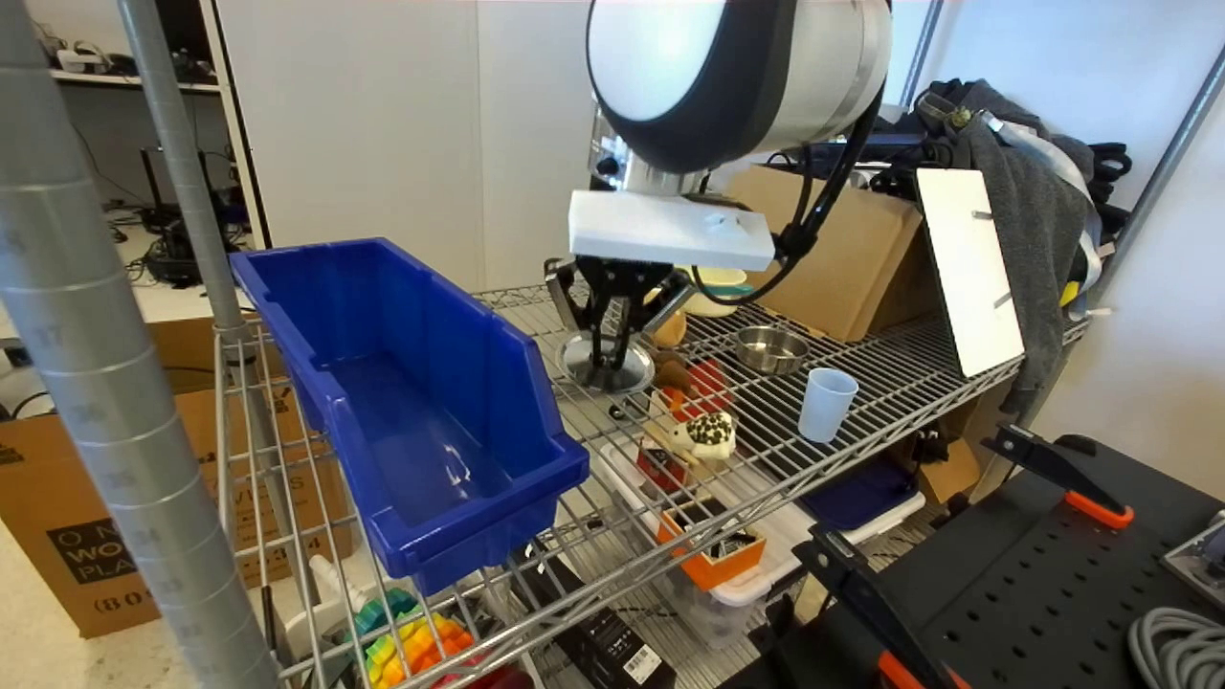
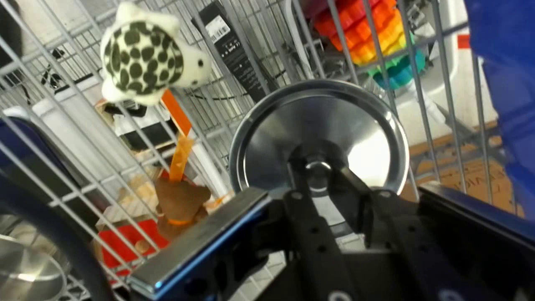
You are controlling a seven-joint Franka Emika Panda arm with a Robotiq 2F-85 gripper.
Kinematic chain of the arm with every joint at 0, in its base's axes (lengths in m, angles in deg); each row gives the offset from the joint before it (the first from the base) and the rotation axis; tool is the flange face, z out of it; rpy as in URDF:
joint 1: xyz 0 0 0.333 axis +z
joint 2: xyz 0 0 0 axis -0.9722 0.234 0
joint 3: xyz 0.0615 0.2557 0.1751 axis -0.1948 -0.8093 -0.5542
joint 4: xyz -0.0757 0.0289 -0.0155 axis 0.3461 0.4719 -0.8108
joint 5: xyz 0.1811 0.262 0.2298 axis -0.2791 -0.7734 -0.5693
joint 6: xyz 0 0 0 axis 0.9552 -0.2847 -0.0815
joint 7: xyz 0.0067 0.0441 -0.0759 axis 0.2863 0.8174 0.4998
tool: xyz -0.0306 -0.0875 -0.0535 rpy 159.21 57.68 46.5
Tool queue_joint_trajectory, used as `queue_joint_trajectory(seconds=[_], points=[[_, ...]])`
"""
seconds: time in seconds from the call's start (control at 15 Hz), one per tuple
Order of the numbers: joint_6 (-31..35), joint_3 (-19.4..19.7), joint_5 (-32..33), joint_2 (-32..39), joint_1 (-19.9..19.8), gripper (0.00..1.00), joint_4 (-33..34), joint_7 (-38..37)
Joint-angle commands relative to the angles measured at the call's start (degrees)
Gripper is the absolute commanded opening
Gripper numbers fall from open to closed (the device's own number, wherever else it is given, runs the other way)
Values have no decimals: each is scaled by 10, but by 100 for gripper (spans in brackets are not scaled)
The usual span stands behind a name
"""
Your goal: Pick the lid and put it on the pan
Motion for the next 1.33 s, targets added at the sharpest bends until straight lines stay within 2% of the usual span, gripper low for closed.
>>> queue_joint_trajectory(seconds=[0.0,0.53,0.93,1.27], points=[[-4,28,-9,-19,-12,5,17,-27],[-42,61,-21,5,-79,5,65,-67],[-92,52,-37,39,-139,5,108,-79],[-116,46,-54,69,-171,5,141,-76]])
